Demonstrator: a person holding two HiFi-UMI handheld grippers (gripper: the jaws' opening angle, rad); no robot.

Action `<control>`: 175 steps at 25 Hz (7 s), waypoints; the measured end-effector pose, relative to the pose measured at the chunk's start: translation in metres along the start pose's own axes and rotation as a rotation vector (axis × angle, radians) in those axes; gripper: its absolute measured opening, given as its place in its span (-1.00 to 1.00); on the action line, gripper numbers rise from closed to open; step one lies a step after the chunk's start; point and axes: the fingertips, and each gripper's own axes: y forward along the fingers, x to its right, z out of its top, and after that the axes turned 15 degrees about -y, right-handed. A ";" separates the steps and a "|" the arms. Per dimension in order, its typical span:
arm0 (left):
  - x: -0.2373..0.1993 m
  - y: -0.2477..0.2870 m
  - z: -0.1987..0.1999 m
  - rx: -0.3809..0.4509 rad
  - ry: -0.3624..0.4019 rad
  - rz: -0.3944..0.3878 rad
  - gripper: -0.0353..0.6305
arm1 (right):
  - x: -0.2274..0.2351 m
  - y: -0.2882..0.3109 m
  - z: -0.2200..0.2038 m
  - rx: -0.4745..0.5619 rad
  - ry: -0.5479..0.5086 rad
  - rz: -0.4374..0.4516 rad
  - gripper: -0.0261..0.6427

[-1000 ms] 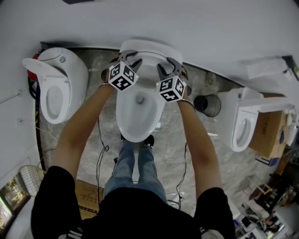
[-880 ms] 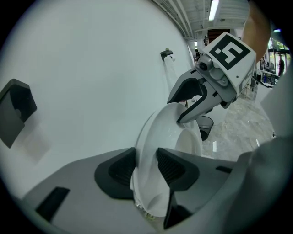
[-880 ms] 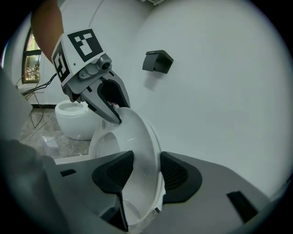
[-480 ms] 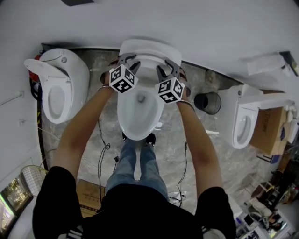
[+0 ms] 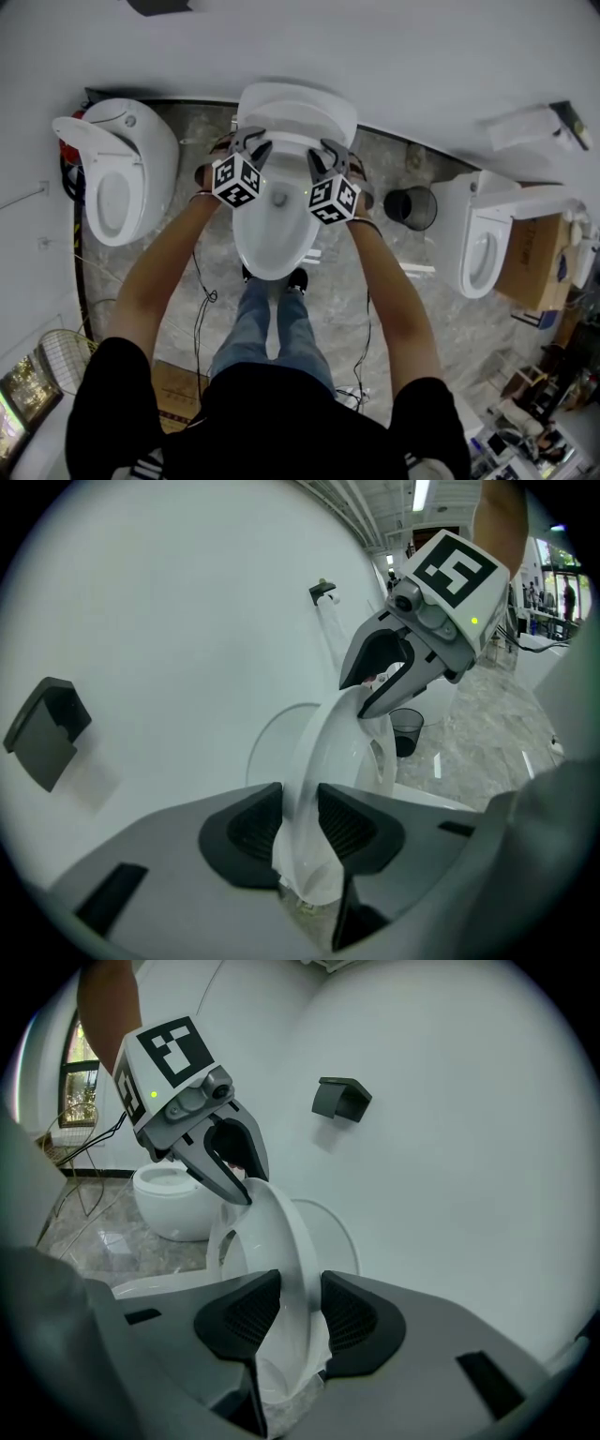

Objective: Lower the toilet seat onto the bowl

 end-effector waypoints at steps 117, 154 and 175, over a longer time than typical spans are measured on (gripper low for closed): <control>0.283 -0.105 -0.299 -0.401 0.452 -0.279 -0.27 | -0.402 -0.158 -0.105 0.113 2.175 0.372 -0.05; 0.269 -0.094 -0.360 -0.130 -2.038 -0.366 -0.50 | -0.452 -0.115 -0.139 -0.080 2.269 0.310 -0.47; 0.306 -0.048 -0.434 -0.358 -1.980 -0.253 -0.46 | -0.523 -0.079 -0.181 -0.257 2.173 0.290 -0.42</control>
